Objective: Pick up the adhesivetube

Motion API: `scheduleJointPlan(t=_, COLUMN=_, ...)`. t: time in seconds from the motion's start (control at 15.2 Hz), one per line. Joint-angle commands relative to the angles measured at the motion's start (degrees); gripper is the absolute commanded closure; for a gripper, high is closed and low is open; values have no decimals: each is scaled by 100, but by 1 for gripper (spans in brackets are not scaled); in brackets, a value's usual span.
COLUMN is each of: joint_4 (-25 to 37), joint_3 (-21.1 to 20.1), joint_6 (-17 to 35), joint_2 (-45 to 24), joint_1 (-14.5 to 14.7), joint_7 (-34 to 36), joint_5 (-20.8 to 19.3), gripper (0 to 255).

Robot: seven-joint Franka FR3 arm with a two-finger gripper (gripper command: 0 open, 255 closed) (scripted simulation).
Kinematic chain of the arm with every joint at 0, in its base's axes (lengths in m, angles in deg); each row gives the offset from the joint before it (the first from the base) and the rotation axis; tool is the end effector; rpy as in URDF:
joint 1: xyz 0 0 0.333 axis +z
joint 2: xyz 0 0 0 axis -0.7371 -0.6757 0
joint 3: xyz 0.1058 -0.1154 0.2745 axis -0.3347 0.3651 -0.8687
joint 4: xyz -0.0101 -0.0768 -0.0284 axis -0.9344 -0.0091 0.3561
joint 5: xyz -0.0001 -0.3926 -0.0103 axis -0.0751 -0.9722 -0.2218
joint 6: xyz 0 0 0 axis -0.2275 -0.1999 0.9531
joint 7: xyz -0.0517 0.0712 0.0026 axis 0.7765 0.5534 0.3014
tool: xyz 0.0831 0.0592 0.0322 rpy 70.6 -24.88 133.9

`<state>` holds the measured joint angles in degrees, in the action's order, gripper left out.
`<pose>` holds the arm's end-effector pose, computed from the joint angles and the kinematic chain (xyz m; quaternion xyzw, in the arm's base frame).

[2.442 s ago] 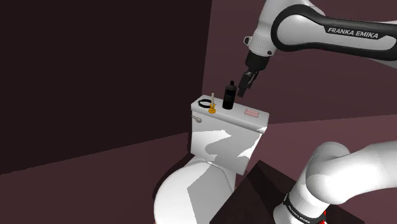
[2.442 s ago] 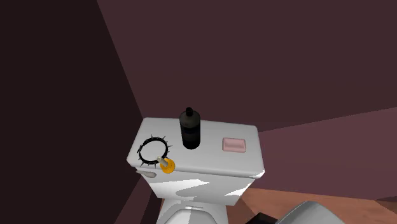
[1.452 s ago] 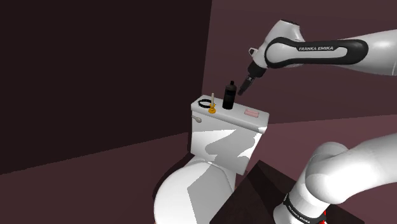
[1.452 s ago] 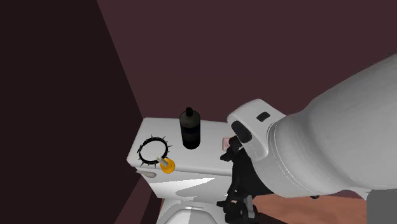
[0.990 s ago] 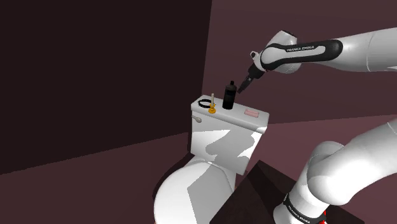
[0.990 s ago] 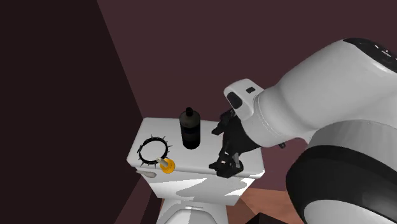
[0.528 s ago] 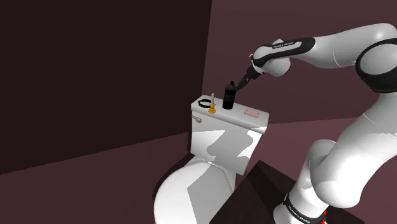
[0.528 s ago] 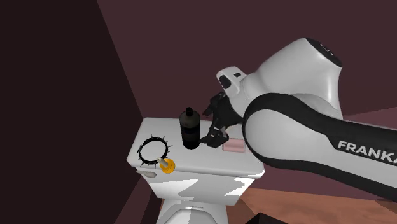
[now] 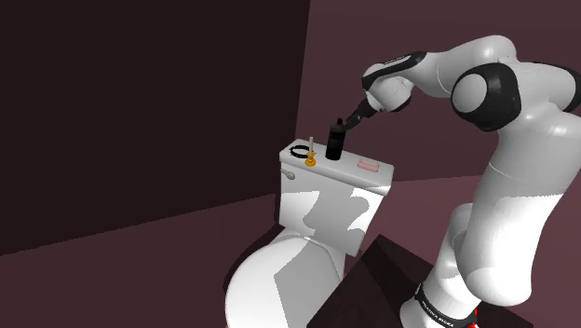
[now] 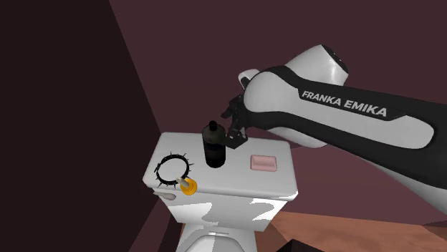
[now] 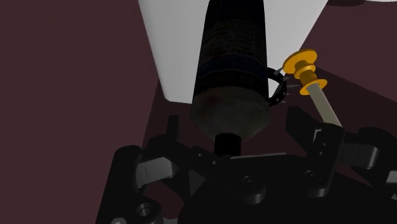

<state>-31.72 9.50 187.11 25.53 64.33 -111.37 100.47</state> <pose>0.4762 -0.3639 0.4852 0.9283 0.1730 0.3264 0.0425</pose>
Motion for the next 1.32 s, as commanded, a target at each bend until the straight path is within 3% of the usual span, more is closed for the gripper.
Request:
scheduleJointPlan(t=0.0, joint_4=-21, joint_3=-31, joint_6=36, joint_2=-149, joint_1=-49, joint_7=-216, joint_5=272, gripper=0)
scheduleJointPlan(t=0.2, joint_4=-125, joint_3=-97, joint_6=128, joint_2=-319, joint_1=-123, joint_7=-521, joint_5=624, gripper=0)
scheduleJointPlan(t=0.33, joint_4=-126, joint_3=-99, joint_6=129, joint_2=-319, joint_1=-126, joint_7=-521, joint_5=623, gripper=0)
scheduleJointPlan(t=0.4, joint_4=-132, joint_3=-100, joint_6=135, joint_2=-314, joint_1=-122, joint_7=-518, joint_5=619, gripper=255)
scheduleJointPlan(t=0.99, joint_4=-126, joint_3=-99, joint_6=128, joint_2=-319, joint_1=-126, joint_7=-521, joint_5=623, gripper=255)
scheduleJointPlan(t=1.25, joint_4=-7, joint_3=-23, joint_6=24, joint_2=-130, joint_1=-41, joint_7=-180, joint_5=232, gripper=255)
